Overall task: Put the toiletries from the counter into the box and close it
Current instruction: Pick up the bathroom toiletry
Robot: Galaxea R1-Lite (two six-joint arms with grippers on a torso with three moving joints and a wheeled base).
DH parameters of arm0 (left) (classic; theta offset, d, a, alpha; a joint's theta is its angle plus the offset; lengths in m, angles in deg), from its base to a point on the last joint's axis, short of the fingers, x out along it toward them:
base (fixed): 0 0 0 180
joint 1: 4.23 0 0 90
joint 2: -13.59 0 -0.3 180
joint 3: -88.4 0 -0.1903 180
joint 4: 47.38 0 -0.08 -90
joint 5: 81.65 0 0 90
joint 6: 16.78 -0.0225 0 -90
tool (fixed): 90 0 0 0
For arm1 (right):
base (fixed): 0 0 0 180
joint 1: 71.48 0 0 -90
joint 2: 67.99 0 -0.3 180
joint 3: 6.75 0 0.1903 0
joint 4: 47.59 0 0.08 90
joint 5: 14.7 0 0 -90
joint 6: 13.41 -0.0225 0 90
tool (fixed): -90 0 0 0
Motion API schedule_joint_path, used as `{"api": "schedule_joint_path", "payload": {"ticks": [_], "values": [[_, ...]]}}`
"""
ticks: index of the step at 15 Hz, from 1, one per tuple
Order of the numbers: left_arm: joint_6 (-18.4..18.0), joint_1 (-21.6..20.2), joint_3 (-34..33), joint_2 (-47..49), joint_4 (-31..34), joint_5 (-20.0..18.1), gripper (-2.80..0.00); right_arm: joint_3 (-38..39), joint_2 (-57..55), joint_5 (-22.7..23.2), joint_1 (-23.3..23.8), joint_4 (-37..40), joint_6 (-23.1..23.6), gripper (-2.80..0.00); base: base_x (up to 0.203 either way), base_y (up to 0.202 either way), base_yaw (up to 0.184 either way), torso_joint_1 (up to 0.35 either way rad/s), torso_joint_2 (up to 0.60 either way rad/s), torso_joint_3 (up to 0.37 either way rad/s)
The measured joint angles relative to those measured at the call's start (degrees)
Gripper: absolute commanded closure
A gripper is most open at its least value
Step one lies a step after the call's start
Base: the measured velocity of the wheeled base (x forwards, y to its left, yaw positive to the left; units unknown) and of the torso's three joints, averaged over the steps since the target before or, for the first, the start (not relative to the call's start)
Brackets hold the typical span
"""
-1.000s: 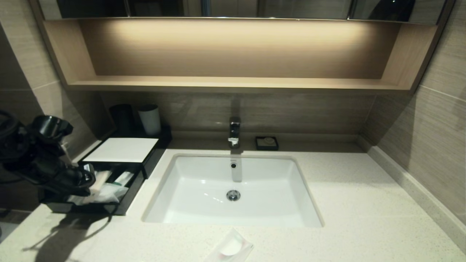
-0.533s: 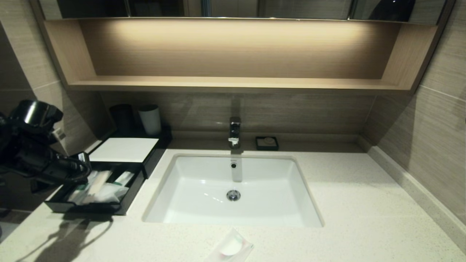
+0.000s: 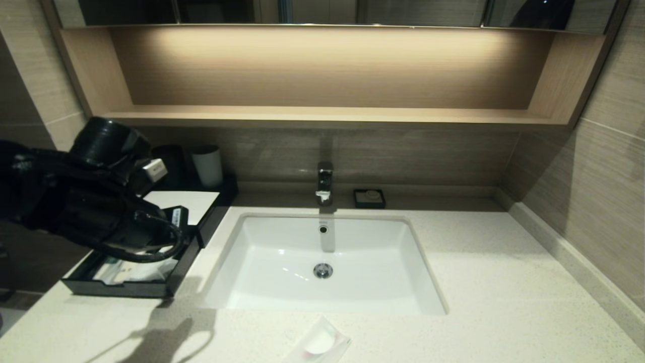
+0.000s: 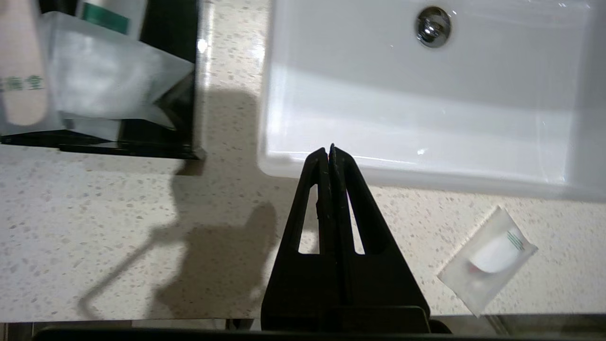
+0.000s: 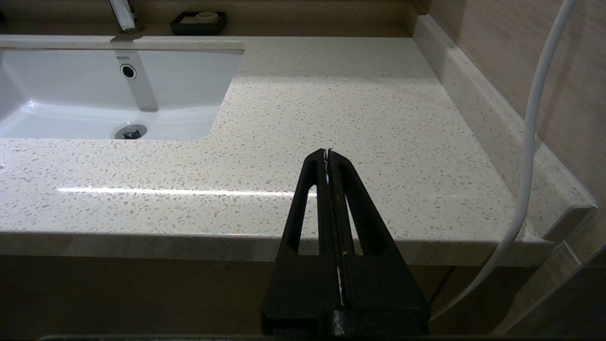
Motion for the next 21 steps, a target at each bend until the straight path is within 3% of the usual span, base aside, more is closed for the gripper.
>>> {"api": "schedule_joint_path", "payload": {"ticks": [6,11,16,21], "values": [[-1.5,14.3,-1.6,-1.6,0.3,0.2,0.00,0.0,0.0,0.0,0.0,0.0,0.0,0.00,0.000,0.000,0.000,0.000,0.00,0.000],[-10.5,23.0,-4.5,-1.6,0.4,0.1,0.00,0.0,0.0,0.0,0.0,0.0,0.0,0.00,0.000,0.000,0.000,0.000,0.00,0.000],[-14.6,30.8,-5.4,-0.1,0.0,0.2,0.00,0.0,0.0,0.0,0.0,0.0,0.0,0.00,0.000,0.000,0.000,0.000,0.00,0.000],[-19.3,34.8,-5.1,2.3,-0.2,0.2,0.00,0.0,0.0,0.0,0.0,0.0,0.0,0.00,0.000,0.000,0.000,0.000,0.00,0.000]]}}
